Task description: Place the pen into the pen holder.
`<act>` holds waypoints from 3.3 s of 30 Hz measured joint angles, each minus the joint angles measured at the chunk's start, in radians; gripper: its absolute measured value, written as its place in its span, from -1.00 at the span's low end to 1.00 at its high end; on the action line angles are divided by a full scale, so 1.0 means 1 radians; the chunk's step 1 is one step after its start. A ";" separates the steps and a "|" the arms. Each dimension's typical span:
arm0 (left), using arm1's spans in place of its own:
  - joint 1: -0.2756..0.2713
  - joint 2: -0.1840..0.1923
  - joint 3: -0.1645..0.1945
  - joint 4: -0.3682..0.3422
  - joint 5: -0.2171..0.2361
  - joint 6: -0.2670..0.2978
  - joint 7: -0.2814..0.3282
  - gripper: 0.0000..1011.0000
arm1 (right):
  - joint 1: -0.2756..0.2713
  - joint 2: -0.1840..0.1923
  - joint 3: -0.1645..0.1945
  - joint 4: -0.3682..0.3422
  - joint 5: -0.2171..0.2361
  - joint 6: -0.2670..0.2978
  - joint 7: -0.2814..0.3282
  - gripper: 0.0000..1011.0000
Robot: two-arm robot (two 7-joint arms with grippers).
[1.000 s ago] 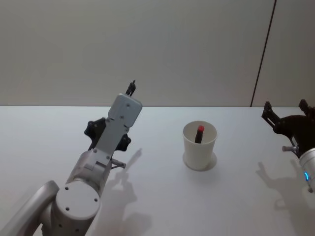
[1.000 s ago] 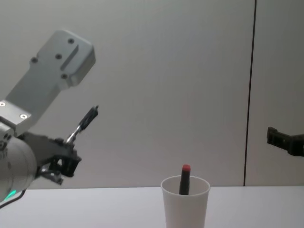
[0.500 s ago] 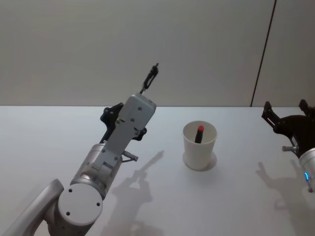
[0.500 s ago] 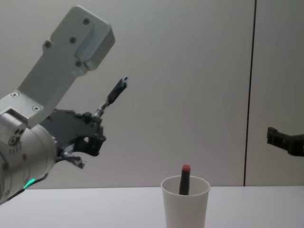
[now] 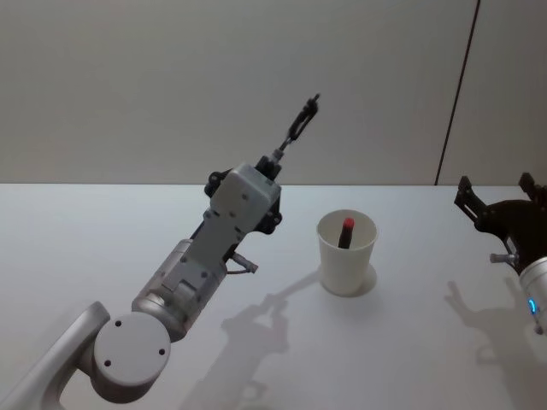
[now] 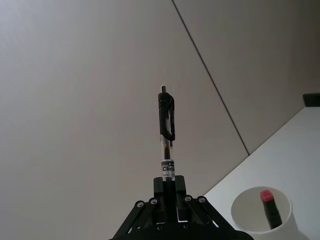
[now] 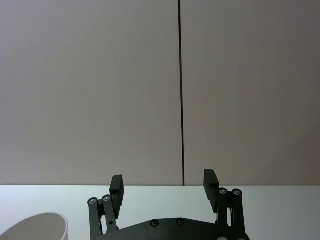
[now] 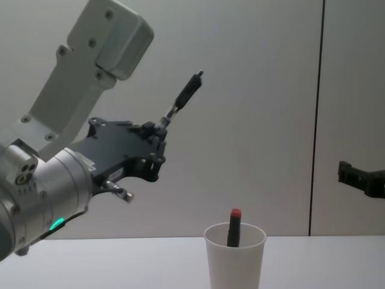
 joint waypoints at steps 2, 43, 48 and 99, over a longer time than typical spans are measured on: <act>-0.010 -0.004 -0.002 0.022 -0.009 -0.048 -0.027 -0.73 | 0.000 0.000 0.000 0.000 0.000 0.000 0.000 0.98; -0.077 -0.045 -0.010 0.176 -0.055 -0.346 -0.169 -0.73 | -0.029 0.017 -0.002 -0.078 0.037 0.027 0.133 0.98; -0.078 -0.046 -0.010 0.179 -0.056 -0.350 -0.171 -0.73 | -0.037 0.023 -0.004 -0.109 0.065 0.041 0.187 0.98; -0.080 -0.047 -0.010 0.183 -0.057 -0.359 -0.174 -0.73 | 0.017 0.064 -0.015 -0.235 0.335 0.160 0.612 0.98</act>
